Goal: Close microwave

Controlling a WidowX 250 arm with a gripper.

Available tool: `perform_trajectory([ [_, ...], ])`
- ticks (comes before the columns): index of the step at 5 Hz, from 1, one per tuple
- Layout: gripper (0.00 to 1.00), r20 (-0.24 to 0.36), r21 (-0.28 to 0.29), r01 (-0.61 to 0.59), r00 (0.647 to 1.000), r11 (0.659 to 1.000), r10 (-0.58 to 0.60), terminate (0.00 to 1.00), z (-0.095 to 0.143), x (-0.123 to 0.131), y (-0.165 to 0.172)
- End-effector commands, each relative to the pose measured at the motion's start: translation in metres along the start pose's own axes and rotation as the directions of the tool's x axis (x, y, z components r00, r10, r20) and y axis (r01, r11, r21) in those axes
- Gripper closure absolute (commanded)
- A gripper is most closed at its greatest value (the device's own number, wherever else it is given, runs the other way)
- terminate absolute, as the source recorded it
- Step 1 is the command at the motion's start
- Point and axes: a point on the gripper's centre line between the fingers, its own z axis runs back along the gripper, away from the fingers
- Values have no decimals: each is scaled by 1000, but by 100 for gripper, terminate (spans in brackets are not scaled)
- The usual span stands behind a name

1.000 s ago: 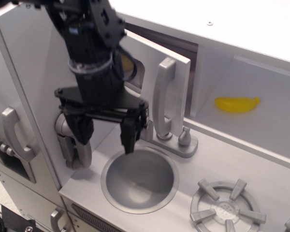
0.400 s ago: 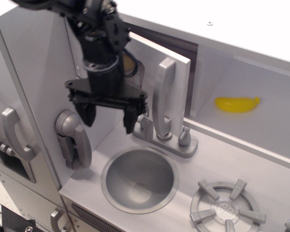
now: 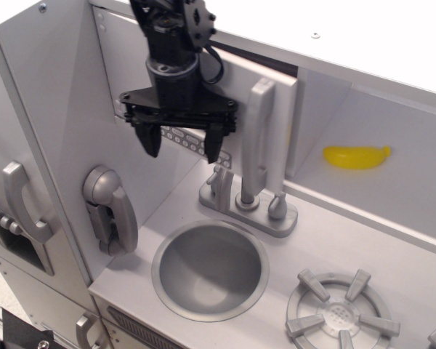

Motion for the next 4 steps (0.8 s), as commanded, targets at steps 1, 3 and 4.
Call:
perform_trajectory([
  [1, 0, 98, -34, -15, 995, 999, 19, 0, 23, 22, -8],
  [3, 0, 78, -9, 14, 997, 1000, -13, 0, 18, -2, 8],
  [4, 0, 44, 4, 98, 994, 995, -98, 0, 13, -41, 38],
])
